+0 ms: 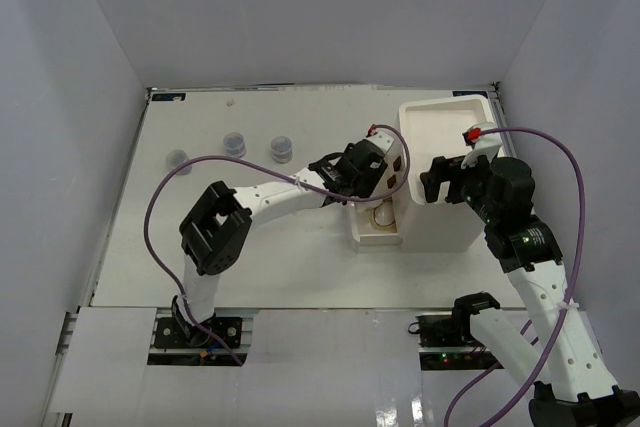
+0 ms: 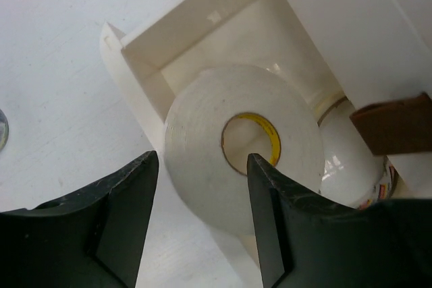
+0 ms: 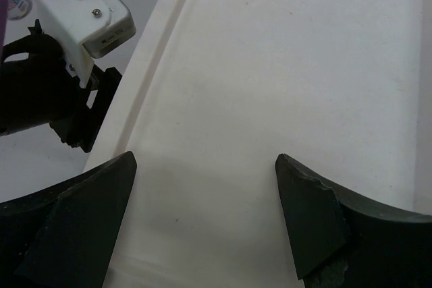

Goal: Sort the stationery into containers
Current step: Place the stationery in the drawer, then move the stationery to the drawer, then close the drawer in the storage box.

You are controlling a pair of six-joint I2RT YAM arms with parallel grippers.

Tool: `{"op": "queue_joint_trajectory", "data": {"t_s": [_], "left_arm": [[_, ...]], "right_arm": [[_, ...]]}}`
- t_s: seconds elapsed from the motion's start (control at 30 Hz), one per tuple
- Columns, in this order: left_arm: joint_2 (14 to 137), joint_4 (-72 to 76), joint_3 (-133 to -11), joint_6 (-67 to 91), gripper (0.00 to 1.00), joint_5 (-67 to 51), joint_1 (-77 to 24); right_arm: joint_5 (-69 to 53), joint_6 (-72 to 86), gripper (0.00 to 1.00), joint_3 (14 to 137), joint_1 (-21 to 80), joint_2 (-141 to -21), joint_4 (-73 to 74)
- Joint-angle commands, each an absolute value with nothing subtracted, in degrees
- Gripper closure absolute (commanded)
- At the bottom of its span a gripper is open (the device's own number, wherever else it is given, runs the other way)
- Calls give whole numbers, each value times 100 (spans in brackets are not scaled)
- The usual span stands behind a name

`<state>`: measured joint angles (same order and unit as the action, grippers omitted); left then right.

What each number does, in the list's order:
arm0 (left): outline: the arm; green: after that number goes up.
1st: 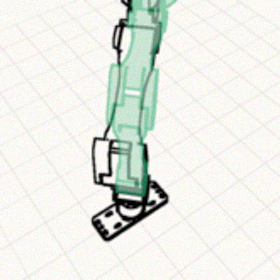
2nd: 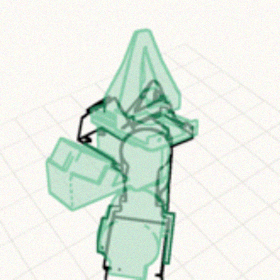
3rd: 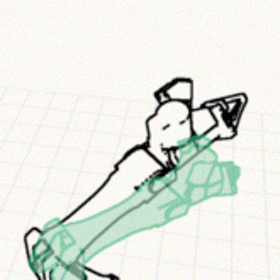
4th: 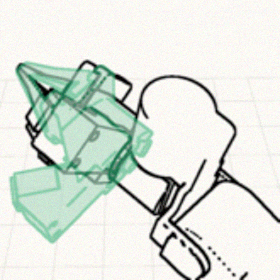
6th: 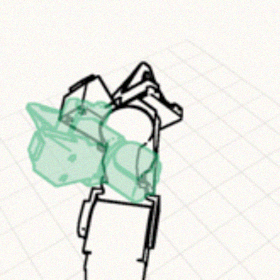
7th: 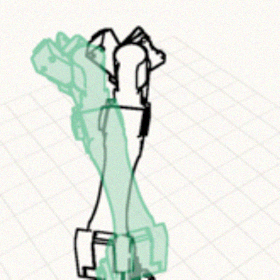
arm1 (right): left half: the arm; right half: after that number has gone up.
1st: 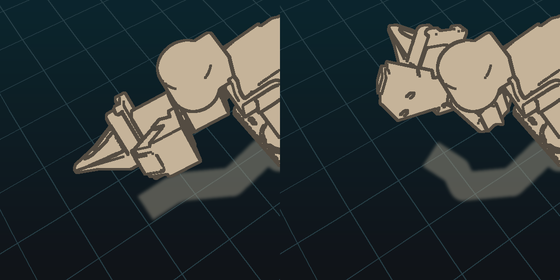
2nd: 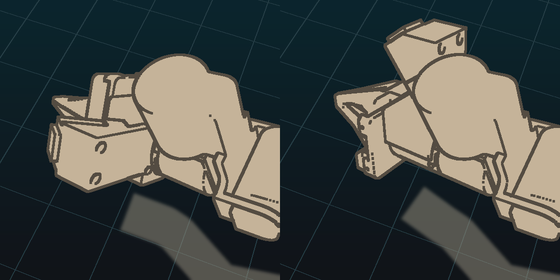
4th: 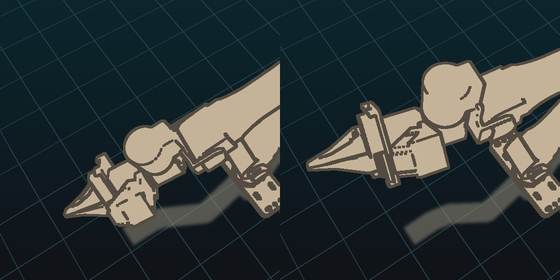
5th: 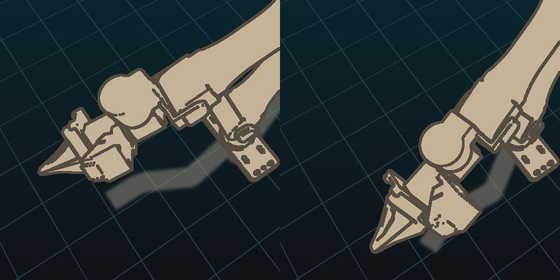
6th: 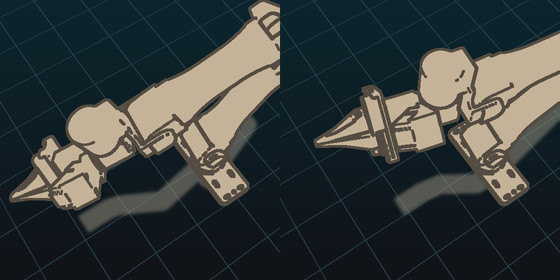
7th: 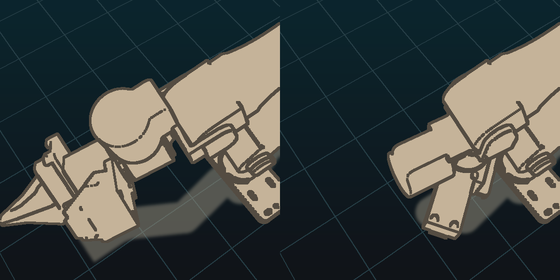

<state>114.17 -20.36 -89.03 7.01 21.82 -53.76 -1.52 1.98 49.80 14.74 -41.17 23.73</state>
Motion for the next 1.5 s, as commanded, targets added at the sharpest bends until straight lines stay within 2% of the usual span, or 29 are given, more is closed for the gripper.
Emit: {"op": "queue_joint_trajectory", "data": {"t_s": [0.0, 0.17, 0.47, 0.83, 1.07, 1.3, 1.47], "left_arm": [[10635, -1749, -8667, 940, 34, 1900, -5326], [10503, -1617, -8280, 1256, 34, 1468, -5282], [10415, -1644, -8033, 1555, 37, 1450, -5238], [10766, -1284, -8139, 1600, 39, 668, -5238], [10943, -1125, -8200, 1564, 39, 694, -5195], [9995, -932, -7490, 1802, 37, 747, -4791], [9115, -659, -6724, 1846, 33, 247, -4378]], "right_arm": [[-237, 316, 10, 4878, 1485, -4087, 2645], [-237, 325, 10, 4887, 1494, -4069, 2646], [-264, 378, 10, 4869, 1494, -4060, 2672], [-255, 378, 10, 4860, 1485, -4052, 2689], [-272, 387, 10, 4860, 1494, -4078, 2707], [-264, 369, 10, 4931, 1485, -4166, 2707], [-237, 334, 10, 4983, 1485, -4298, 2707]]}}
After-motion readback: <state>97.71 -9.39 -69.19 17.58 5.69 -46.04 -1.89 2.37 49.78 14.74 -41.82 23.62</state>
